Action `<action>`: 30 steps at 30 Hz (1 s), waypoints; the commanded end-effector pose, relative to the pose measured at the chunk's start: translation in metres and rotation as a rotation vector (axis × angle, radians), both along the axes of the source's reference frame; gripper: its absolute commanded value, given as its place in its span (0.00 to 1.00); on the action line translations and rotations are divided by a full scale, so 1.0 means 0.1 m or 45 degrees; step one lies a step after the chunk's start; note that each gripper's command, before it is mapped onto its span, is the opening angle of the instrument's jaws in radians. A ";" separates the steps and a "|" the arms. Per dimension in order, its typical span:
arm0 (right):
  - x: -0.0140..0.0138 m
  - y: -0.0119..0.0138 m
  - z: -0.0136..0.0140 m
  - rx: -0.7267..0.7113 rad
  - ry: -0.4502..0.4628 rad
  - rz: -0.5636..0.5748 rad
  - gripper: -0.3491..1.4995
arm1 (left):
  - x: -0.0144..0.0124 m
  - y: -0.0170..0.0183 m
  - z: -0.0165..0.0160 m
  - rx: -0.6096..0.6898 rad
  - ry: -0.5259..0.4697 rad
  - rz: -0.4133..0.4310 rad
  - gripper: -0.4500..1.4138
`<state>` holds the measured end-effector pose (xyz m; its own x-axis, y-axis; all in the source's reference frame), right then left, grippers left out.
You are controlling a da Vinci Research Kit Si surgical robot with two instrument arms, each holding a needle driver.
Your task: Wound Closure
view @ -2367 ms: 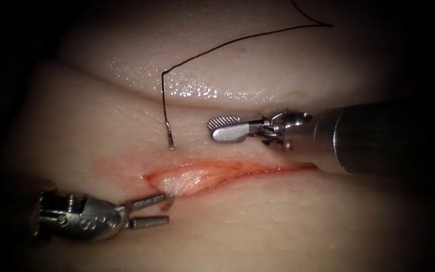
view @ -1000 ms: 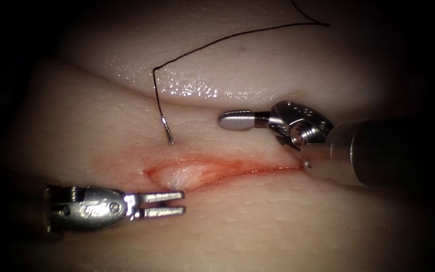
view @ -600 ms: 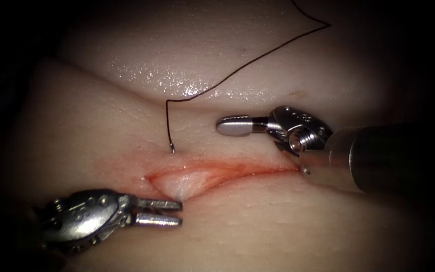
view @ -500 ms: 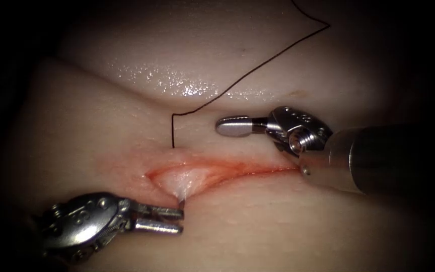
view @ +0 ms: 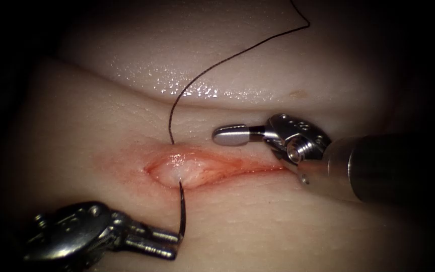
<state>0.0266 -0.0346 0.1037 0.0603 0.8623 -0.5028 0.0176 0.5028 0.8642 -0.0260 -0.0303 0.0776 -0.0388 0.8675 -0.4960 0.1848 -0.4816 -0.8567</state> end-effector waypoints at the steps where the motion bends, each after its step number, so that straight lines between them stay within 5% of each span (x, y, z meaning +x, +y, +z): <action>1: 0.008 -0.004 0.005 0.001 0.005 -0.003 0.00 | -0.005 -0.006 0.000 0.007 -0.009 0.007 0.00; 6: 0.008 -0.005 0.005 0.001 0.009 -0.008 0.00 | -0.005 -0.009 -0.020 -0.002 -0.043 0.027 0.00; 17: 0.001 -0.008 0.000 0.005 0.020 -0.023 0.00 | -0.005 0.009 -0.048 -0.519 0.129 -0.096 0.00; 23: -0.009 -0.003 -0.017 0.008 0.014 -0.011 0.31 | -0.002 0.029 -0.057 -0.770 0.280 -0.158 0.00; 30: -0.018 0.011 -0.050 -0.043 0.033 -0.006 0.25 | -0.001 0.059 -0.066 -0.907 0.381 -0.188 0.00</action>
